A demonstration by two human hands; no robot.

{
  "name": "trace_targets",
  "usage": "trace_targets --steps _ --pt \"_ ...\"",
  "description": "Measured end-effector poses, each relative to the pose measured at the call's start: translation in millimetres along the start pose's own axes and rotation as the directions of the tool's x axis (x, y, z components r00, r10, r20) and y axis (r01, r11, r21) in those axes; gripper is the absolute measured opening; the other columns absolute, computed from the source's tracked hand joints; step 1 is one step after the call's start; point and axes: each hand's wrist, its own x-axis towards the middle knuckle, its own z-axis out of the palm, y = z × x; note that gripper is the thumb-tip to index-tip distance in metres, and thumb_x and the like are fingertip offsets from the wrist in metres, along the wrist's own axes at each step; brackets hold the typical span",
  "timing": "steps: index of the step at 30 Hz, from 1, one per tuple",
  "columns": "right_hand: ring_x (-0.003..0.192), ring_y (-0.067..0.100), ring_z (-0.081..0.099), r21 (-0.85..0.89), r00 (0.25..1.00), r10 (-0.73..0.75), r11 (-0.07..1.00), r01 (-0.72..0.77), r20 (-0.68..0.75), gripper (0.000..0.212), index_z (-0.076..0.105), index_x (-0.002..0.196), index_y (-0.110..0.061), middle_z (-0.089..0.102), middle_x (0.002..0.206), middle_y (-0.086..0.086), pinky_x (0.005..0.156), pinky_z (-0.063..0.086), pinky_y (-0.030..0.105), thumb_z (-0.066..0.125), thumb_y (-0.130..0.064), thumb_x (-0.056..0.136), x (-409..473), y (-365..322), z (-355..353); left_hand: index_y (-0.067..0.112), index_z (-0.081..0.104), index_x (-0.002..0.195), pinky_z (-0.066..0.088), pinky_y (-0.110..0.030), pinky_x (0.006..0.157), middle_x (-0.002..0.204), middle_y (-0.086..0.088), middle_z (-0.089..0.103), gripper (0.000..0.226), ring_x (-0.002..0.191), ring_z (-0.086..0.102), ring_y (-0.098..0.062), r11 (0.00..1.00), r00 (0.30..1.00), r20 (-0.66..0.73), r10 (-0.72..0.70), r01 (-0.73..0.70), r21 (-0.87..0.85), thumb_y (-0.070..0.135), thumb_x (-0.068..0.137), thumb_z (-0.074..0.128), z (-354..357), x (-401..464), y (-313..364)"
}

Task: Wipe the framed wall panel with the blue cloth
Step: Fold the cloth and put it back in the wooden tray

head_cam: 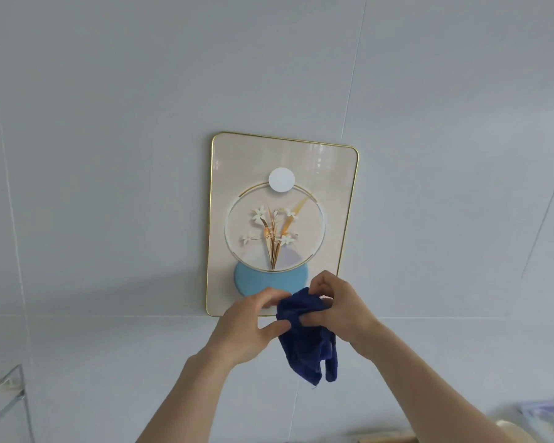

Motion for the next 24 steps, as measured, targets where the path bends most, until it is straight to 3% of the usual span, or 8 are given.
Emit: trace_targets --steps 3,6,10,14,18,24 --pt "0.103 0.037 0.076 0.092 0.997 0.054 0.994 -0.058 0.046 0.054 0.059 0.110 -0.019 0.073 0.114 0.013 0.086 0.065 0.051 0.086 0.009 0.073 -7 16 -15 0.037 0.068 0.116 0.057 -0.040 0.100 0.108 0.017 0.077 0.022 0.105 0.071 -0.002 0.997 1.000 -0.011 -0.027 0.026 -0.068 0.032 0.095 0.073 14 0 7" --pt "0.103 0.032 0.077 0.083 0.993 0.086 0.992 -0.093 0.084 0.049 0.066 0.113 -0.021 0.074 0.115 0.010 0.089 0.065 0.049 0.087 0.003 0.077 -15 34 -30 0.035 0.071 0.110 0.057 -0.040 0.093 0.100 0.017 0.077 0.014 0.095 0.070 -0.005 0.999 0.999 -0.016 -0.038 0.038 -0.017 0.031 0.096 0.070 30 7 18" --pt "0.095 0.038 0.076 -0.139 0.991 0.107 0.986 -0.095 0.080 0.028 0.072 0.101 -0.021 0.077 0.107 0.006 0.085 0.064 0.055 0.083 -0.006 0.080 -26 60 -57 0.045 0.069 0.098 0.053 -0.031 0.080 0.092 0.029 0.073 0.011 0.085 0.065 0.001 0.995 0.998 0.013 -0.067 0.066 0.076 0.035 0.095 0.069 59 18 28" --pt "0.079 0.022 0.075 -0.360 0.987 0.134 0.928 -0.092 0.091 0.019 0.072 0.098 -0.024 0.079 0.099 -0.003 0.086 0.065 0.047 0.080 -0.015 0.083 -34 89 -88 0.055 0.060 0.082 0.038 -0.020 0.066 0.085 0.036 0.068 0.023 0.078 0.062 0.007 0.982 0.993 0.073 -0.090 0.077 0.171 0.037 0.094 0.066 98 24 37" --pt "0.092 0.022 0.070 -0.573 0.979 0.164 0.817 -0.068 0.118 0.018 0.071 0.105 -0.028 0.080 0.101 -0.005 0.090 0.060 0.047 0.074 -0.023 0.088 -40 123 -113 0.048 0.065 0.096 0.042 -0.023 0.068 0.096 0.027 0.073 0.013 0.084 0.066 -0.004 0.976 0.983 0.129 -0.132 0.106 0.188 0.035 0.097 0.064 147 26 45" --pt "0.096 0.025 0.071 -0.574 0.957 0.265 0.804 -0.151 0.119 0.023 0.072 0.114 -0.032 0.081 0.104 -0.001 0.091 0.060 0.045 0.069 -0.022 0.093 -53 193 -142 0.036 0.071 0.098 0.053 -0.025 0.076 0.096 0.021 0.076 0.013 0.086 0.071 -0.006 0.975 0.949 0.223 -0.221 0.220 0.033 0.024 0.095 0.070 229 28 44"
